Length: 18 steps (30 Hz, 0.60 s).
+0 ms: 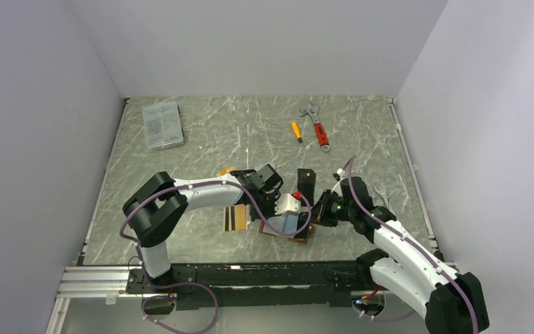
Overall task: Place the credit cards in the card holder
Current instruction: Insert the credit card into the card holder.
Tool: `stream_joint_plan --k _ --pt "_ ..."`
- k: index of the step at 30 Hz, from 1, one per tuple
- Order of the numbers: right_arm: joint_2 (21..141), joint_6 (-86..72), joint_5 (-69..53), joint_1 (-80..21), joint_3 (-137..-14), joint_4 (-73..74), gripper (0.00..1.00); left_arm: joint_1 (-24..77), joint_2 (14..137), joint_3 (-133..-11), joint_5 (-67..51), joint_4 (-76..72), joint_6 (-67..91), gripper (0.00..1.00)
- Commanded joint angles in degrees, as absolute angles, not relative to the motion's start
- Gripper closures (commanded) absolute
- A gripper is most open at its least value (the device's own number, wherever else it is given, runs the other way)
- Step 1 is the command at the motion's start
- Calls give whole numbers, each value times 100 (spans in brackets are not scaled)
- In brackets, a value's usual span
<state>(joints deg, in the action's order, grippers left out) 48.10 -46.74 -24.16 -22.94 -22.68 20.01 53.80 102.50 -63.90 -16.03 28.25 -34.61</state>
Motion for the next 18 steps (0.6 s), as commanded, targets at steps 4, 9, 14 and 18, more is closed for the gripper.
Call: stream_joint_plan --k 4,9,14,18 --pt "5111 -4865 -2538 -2454 -2547 1341 100 5229 10209 -6495 -2106 3250 -3290 91" --pt "5311 -4858 -2422 -2608 -2541 1257 100 5123 10126 -6486 -2307 3251 -3254 91" --pt "5526 -4878 -2370 -2719 -2506 1119 100 5057 10098 -6518 -2424 3260 -3230 91" --pt "5662 -4881 -2255 -2864 -2563 1053 100 5000 10100 -6568 -2548 3287 -3184 92"
